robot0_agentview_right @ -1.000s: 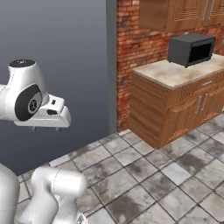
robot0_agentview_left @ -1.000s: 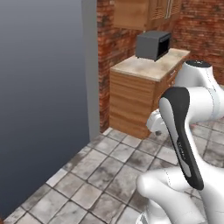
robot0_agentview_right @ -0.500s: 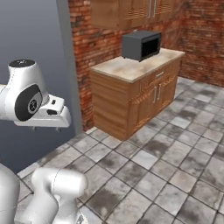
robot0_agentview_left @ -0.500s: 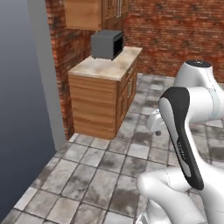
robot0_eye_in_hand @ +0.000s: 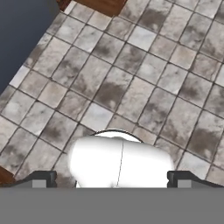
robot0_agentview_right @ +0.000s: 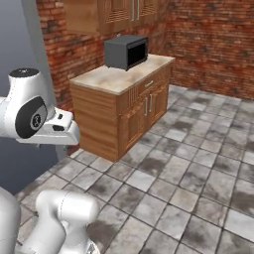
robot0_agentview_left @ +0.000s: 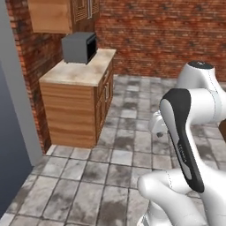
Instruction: Four empty soda cans are scattered around the kitchen. Gather all the cans and cluster them next to the stove for recycling.
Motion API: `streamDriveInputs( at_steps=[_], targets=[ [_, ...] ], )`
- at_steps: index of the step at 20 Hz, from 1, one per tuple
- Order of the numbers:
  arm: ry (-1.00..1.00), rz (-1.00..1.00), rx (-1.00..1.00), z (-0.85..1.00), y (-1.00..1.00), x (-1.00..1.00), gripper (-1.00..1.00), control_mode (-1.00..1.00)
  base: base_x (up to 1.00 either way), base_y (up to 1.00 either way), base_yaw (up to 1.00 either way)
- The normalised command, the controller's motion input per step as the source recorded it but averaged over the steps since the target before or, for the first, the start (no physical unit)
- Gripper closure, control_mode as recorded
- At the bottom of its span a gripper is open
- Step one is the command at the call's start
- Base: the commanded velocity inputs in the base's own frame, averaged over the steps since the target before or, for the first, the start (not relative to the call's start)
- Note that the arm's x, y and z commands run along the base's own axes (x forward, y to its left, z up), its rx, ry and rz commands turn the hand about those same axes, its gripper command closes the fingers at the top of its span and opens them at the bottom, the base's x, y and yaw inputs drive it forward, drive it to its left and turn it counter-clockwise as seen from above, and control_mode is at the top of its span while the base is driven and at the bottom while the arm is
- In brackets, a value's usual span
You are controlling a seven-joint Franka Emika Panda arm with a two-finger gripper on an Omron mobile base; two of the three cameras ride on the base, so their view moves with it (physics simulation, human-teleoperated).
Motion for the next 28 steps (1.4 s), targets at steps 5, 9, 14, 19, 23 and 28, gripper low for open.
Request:
streamDriveInputs(
  at_steps=[5,9,14,19,23,28],
  targets=[
    [0.0,0.0,0.0,0.0,0.0,0.0,-1.0,1.0,0.77,-0.03,-0.19],
    [0.0,0.0,0.0,0.0,0.0,0.0,-1.0,1.0,0.79,-0.07,-0.18],
    [0.0,0.0,0.0,0.0,0.0,0.0,-1.0,1.0,0.77,-0.06,-0.19],
    [0.0,0.0,0.0,0.0,0.0,0.0,-1.0,1.0,0.76,-0.03,-0.2],
    [0.0,0.0,0.0,0.0,0.0,0.0,-1.0,1.0,0.71,-0.02,-0.21],
    [0.0,0.0,0.0,0.0,0.0,0.0,-1.0,1.0,0.64,-0.16,-0.21]
  ],
)
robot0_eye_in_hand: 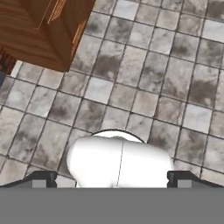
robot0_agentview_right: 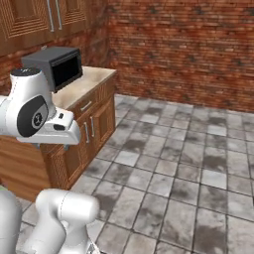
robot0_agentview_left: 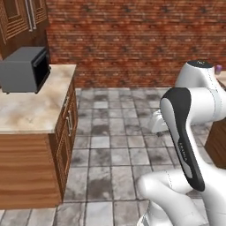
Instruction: Four empty soda cans are scattered around the kitchen. Gather all the cans and cluster them next to the stove for recycling.
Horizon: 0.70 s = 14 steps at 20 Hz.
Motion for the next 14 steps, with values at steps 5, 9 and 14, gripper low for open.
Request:
streamDriveInputs(
  at_steps=[5,9,14],
  targets=[
    [0.0,0.0,0.0,0.0,0.0,0.0,-1.0,1.0,0.52,-0.32,-0.22],
    [0.0,0.0,0.0,0.0,0.0,0.0,-1.0,1.0,0.55,-0.22,-0.23],
    [0.0,0.0,0.0,0.0,0.0,0.0,-1.0,1.0,0.5,-0.07,-0.28]
  ],
)
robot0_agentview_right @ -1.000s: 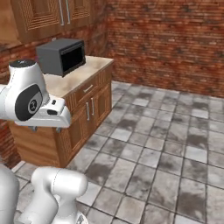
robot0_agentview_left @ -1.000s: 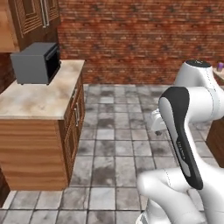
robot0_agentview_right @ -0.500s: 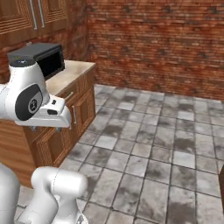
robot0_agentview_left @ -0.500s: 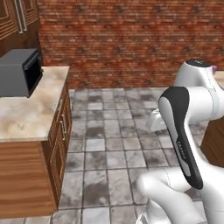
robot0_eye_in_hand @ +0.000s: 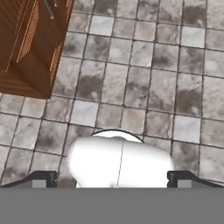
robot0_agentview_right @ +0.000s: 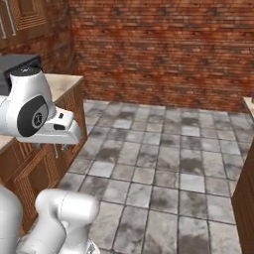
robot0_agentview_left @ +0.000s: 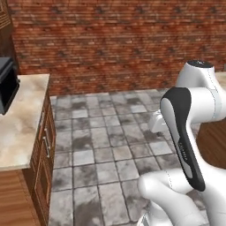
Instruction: Four empty soda cans are scattered around the kitchen. Gather all the cans and cluster them next to the stove for recycling.
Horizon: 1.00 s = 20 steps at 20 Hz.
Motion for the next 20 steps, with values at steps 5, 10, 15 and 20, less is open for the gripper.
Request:
streamDriveInputs(
  at_steps=[5,10,15,20],
  targets=[
    [0.0,0.0,0.0,0.0,0.0,0.0,-1.0,1.0,0.62,-0.06,-0.24],
    [0.0,0.0,0.0,0.0,0.0,0.0,-1.0,1.0,0.69,-0.07,-0.21],
    [0.0,0.0,0.0,0.0,0.0,0.0,-1.0,1.0,0.45,-0.01,-0.31],
    [0.0,0.0,0.0,0.0,0.0,0.0,-1.0,1.0,0.05,0.0,-0.47]
  ],
)
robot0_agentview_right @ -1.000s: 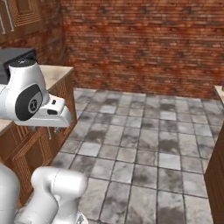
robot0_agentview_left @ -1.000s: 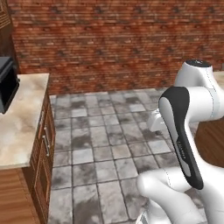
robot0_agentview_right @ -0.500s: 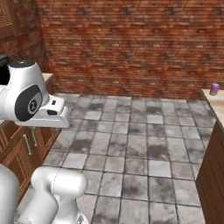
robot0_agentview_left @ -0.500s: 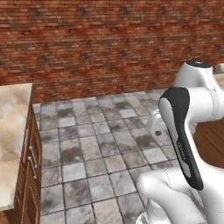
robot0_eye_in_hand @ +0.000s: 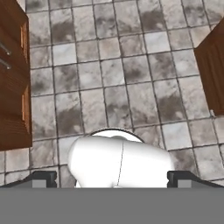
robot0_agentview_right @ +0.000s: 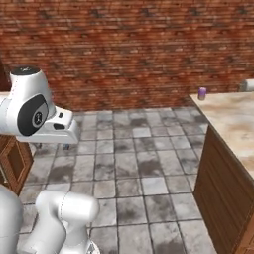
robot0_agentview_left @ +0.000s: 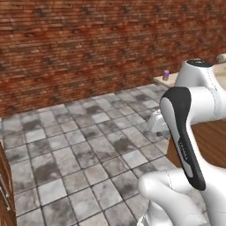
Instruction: Four empty soda cans are scattered around the kitchen. Gather all the cans and cluster them next to the stove for recycling.
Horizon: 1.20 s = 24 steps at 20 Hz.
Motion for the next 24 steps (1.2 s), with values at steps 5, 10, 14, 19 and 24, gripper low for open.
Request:
streamDriveInputs(
  at_steps=[5,10,14,19,24],
  targets=[
    [0.0,0.0,0.0,0.0,0.0,0.0,-1.0,1.0,0.0,0.0,-0.5],
    [0.0,0.0,0.0,0.0,0.0,0.0,-1.0,1.0,0.01,0.0,-0.48],
    [0.0,0.0,0.0,0.0,0.0,0.0,-1.0,1.0,0.19,0.0,-0.4],
    [0.0,0.0,0.0,0.0,0.0,0.0,-1.0,1.0,0.35,0.0,-0.35],
    [0.0,0.0,0.0,0.0,0.0,0.0,-1.0,1.0,0.38,0.0,-0.34]
  ],
)
